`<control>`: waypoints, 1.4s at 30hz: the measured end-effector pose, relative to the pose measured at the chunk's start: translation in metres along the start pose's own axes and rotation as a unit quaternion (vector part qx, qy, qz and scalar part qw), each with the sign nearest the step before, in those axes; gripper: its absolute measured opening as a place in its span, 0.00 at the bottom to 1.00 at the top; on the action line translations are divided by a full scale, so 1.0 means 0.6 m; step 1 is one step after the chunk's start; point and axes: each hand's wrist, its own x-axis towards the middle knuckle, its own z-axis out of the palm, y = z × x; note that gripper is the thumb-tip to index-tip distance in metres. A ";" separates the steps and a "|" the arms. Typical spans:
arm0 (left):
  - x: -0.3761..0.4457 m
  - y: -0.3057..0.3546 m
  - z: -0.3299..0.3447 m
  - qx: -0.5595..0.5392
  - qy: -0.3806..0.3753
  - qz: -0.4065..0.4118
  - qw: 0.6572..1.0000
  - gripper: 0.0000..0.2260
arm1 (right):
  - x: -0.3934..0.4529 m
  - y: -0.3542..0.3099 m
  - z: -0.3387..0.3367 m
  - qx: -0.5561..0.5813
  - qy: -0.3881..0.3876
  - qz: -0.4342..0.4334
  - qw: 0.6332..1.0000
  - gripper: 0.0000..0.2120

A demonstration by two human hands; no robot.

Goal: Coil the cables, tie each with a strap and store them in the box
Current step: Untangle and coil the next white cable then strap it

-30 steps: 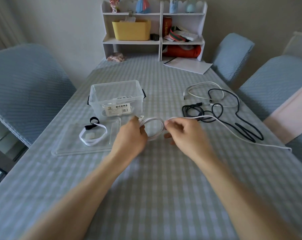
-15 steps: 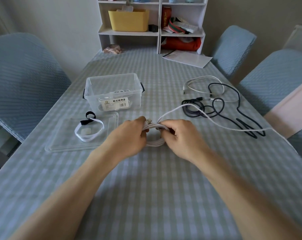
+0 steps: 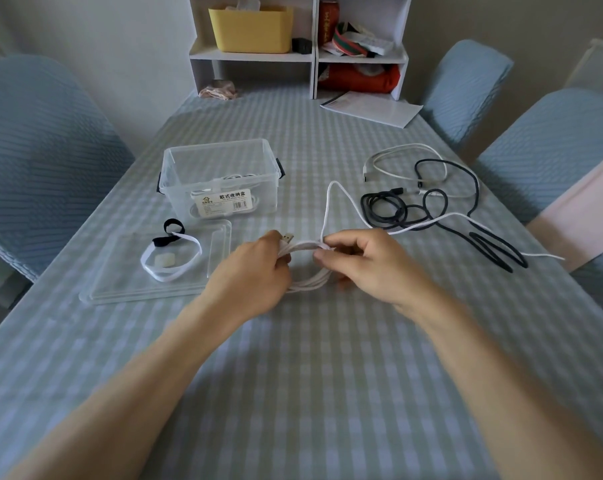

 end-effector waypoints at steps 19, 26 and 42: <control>0.003 0.009 0.007 -0.087 0.089 -0.074 0.989 0.08 | 0.003 -0.003 0.005 0.156 0.127 0.059 0.978 0.07; -0.001 0.013 0.012 0.055 0.034 -0.020 0.998 0.04 | 0.002 0.011 0.024 -0.213 0.127 -0.209 0.946 0.10; -0.001 0.000 0.000 -0.001 0.023 0.044 0.999 0.12 | -0.007 -0.003 0.017 -0.327 0.026 -0.198 0.924 0.07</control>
